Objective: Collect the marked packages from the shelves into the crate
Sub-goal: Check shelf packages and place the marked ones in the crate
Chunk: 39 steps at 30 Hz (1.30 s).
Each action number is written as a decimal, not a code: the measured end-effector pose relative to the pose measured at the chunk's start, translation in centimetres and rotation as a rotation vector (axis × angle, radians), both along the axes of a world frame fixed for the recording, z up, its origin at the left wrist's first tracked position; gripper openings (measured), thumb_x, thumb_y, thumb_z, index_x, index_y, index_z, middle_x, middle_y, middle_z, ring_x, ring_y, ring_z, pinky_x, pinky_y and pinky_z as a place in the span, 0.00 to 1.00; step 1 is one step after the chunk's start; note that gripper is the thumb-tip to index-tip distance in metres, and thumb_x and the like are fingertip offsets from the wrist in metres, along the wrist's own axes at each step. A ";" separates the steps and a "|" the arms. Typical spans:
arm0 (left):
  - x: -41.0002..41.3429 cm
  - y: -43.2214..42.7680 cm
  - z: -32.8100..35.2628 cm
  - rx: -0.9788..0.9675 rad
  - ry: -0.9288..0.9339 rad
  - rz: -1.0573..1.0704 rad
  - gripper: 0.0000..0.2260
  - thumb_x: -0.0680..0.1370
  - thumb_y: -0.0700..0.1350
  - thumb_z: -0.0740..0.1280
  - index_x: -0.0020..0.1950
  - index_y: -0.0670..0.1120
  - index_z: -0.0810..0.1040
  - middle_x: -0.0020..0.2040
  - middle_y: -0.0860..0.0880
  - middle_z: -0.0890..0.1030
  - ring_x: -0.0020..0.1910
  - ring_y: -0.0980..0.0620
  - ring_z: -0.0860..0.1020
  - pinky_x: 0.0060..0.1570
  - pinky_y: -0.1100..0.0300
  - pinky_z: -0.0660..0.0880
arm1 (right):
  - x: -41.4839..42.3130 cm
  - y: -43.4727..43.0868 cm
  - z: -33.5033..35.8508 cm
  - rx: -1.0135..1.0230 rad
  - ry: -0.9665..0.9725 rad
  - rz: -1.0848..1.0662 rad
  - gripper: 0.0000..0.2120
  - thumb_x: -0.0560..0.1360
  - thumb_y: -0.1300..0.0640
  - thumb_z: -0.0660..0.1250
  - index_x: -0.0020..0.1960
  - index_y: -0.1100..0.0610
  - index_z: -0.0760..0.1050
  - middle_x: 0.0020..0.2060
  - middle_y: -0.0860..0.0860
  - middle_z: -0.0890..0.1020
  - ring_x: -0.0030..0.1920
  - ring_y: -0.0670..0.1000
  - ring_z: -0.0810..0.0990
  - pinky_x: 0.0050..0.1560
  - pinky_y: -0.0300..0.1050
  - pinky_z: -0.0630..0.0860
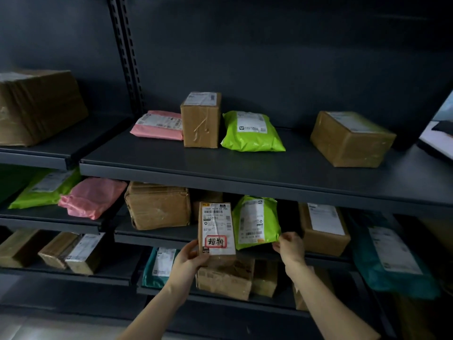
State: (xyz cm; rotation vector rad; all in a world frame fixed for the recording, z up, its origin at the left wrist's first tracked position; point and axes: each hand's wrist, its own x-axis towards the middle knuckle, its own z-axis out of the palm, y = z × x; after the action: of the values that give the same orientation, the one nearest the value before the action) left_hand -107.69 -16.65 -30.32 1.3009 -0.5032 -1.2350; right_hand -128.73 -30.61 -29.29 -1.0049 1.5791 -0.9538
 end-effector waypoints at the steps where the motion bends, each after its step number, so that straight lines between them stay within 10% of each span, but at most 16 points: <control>1: -0.1 0.0 -0.1 0.007 -0.006 0.002 0.24 0.73 0.35 0.69 0.67 0.43 0.68 0.54 0.40 0.81 0.52 0.44 0.80 0.45 0.56 0.76 | -0.5 0.0 -0.3 0.002 0.018 -0.004 0.06 0.78 0.66 0.58 0.43 0.61 0.69 0.45 0.61 0.77 0.42 0.57 0.79 0.49 0.53 0.78; 9: -0.9 0.6 -1.0 0.034 -0.034 -0.011 0.19 0.73 0.36 0.69 0.62 0.45 0.70 0.53 0.42 0.81 0.53 0.45 0.79 0.45 0.57 0.75 | -2.7 0.8 -2.6 0.087 0.090 -0.001 0.09 0.78 0.66 0.57 0.52 0.67 0.74 0.39 0.58 0.78 0.45 0.58 0.78 0.56 0.59 0.76; 14: -1.3 0.5 -0.8 0.031 -0.062 -0.020 0.16 0.74 0.36 0.67 0.60 0.47 0.71 0.55 0.41 0.80 0.56 0.43 0.78 0.49 0.54 0.75 | -2.6 2.0 -2.3 -0.178 0.507 0.222 0.16 0.79 0.56 0.58 0.66 0.59 0.67 0.59 0.58 0.76 0.57 0.55 0.76 0.51 0.46 0.73; 21: -1.5 0.6 -0.2 0.011 -0.078 -0.044 0.20 0.69 0.39 0.72 0.59 0.46 0.73 0.54 0.41 0.81 0.55 0.43 0.78 0.48 0.55 0.75 | -1.6 2.0 -3.5 -0.394 1.019 0.707 0.27 0.79 0.52 0.58 0.75 0.45 0.51 0.77 0.50 0.48 0.76 0.54 0.47 0.74 0.52 0.57; 39: -0.1 1.9 0.8 0.018 -0.075 -0.013 0.19 0.72 0.37 0.69 0.61 0.46 0.72 0.54 0.43 0.82 0.54 0.45 0.79 0.46 0.58 0.74 | -1.2 2.1 -1.8 -0.448 0.978 0.667 0.26 0.80 0.52 0.54 0.76 0.53 0.51 0.76 0.51 0.54 0.76 0.50 0.51 0.74 0.45 0.53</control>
State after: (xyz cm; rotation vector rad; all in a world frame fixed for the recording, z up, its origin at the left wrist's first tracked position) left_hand -107.79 -14.71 -29.53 1.3655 -0.5564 -1.2076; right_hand -129.97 -28.55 -31.05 -2.3769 1.5643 -0.3166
